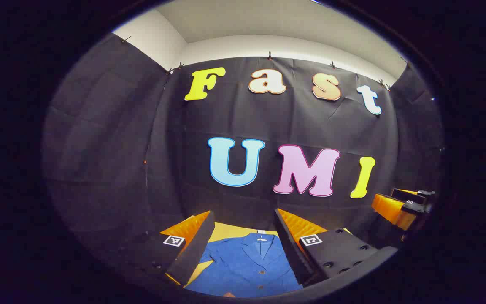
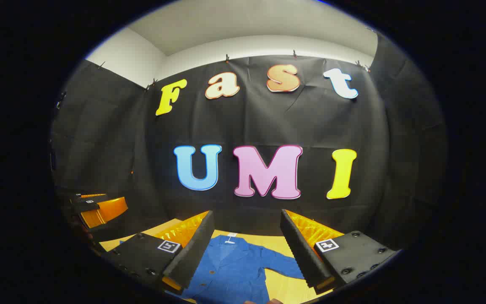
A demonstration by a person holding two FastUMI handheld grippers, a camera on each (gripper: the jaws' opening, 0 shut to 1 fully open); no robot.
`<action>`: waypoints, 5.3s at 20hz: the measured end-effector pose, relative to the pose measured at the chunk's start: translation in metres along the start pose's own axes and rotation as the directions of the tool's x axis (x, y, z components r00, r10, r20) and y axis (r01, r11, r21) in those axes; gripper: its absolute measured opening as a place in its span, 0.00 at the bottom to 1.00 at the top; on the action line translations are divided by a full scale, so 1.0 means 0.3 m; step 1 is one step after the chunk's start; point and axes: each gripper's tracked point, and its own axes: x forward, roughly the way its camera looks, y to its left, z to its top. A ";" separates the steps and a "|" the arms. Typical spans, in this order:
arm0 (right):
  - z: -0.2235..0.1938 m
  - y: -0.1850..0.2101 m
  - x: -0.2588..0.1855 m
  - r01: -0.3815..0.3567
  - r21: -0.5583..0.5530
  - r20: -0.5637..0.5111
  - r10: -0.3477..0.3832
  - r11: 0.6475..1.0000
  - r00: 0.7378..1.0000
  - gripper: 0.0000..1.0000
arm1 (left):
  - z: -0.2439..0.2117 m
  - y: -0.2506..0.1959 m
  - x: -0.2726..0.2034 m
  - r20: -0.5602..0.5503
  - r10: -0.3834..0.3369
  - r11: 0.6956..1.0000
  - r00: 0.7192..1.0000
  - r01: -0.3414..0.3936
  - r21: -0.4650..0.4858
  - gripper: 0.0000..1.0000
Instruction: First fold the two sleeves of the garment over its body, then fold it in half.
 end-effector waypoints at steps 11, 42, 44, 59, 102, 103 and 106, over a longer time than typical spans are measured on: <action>0.022 0.061 0.003 0.113 -0.034 0.000 -0.113 0.993 0.994 1.00 | 0.026 0.040 0.032 -0.001 -0.113 0.992 0.994 0.113 0.051 0.80; 0.017 -0.022 -0.041 0.198 -0.057 -0.015 -0.199 0.979 0.980 0.99 | 0.019 0.054 0.002 0.014 -0.150 0.989 0.989 0.150 0.008 0.82; 0.026 -0.019 -0.048 0.197 -0.062 -0.009 -0.198 0.978 0.980 0.99 | 0.015 0.049 0.001 0.015 -0.149 0.989 0.989 0.149 0.023 0.80; -0.015 -0.158 -0.053 0.132 -0.035 -0.056 -0.134 0.991 0.989 1.00 | 0.014 -0.104 -0.045 0.011 -0.290 0.949 0.957 0.287 0.128 0.82; -1.558 -1.100 -0.054 0.615 -0.067 -0.970 -0.195 0.785 0.143 0.98 | -0.149 -0.203 0.044 -0.156 -0.194 0.970 0.968 0.214 0.120 0.82; -1.568 -1.105 -0.051 0.625 -0.071 -0.971 -0.197 0.777 0.135 0.89 | -0.152 -0.202 0.041 -0.158 -0.193 0.970 0.968 0.212 0.119 0.82; -1.551 -1.107 -0.049 0.627 -0.063 -0.978 -0.174 0.777 0.117 0.88 | -0.155 -0.185 0.024 -0.155 -0.184 0.970 0.971 0.205 0.128 0.82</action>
